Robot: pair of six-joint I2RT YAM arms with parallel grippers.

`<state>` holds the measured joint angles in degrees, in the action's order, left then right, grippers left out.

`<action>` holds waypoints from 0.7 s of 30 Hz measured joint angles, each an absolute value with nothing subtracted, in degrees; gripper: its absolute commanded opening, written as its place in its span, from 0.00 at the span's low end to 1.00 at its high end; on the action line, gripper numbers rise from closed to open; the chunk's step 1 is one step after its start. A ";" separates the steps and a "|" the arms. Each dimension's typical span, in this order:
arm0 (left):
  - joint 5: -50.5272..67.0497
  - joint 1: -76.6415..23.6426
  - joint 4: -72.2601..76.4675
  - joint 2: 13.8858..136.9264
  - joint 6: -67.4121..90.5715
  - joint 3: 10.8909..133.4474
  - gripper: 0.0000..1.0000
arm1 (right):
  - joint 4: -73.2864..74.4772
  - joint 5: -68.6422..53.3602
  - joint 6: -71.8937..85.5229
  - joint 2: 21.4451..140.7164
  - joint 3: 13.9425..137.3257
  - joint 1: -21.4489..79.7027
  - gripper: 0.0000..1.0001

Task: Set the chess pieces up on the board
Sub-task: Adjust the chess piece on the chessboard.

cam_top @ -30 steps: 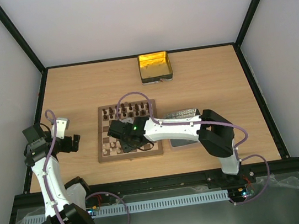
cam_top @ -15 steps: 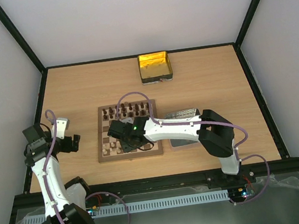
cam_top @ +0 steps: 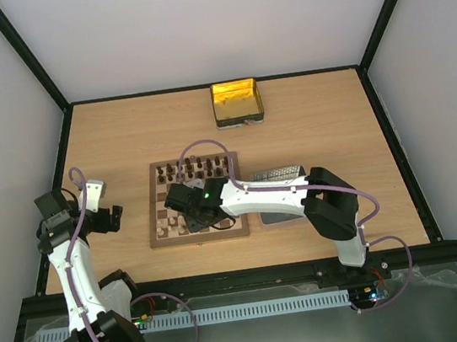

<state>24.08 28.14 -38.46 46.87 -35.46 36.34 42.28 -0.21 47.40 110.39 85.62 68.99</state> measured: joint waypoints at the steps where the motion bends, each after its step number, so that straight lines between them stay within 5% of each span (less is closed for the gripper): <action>1: 24.05 28.14 -38.48 46.87 -35.46 36.36 0.99 | 42.44 -0.19 47.40 110.34 85.62 68.99 0.17; 21: 24.08 28.14 -38.46 46.87 -35.46 36.34 0.99 | 43.22 -0.03 47.42 109.93 85.19 68.99 0.17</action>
<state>24.08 28.14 -38.46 46.87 -35.46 36.34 43.22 -0.03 47.42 109.93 85.19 68.99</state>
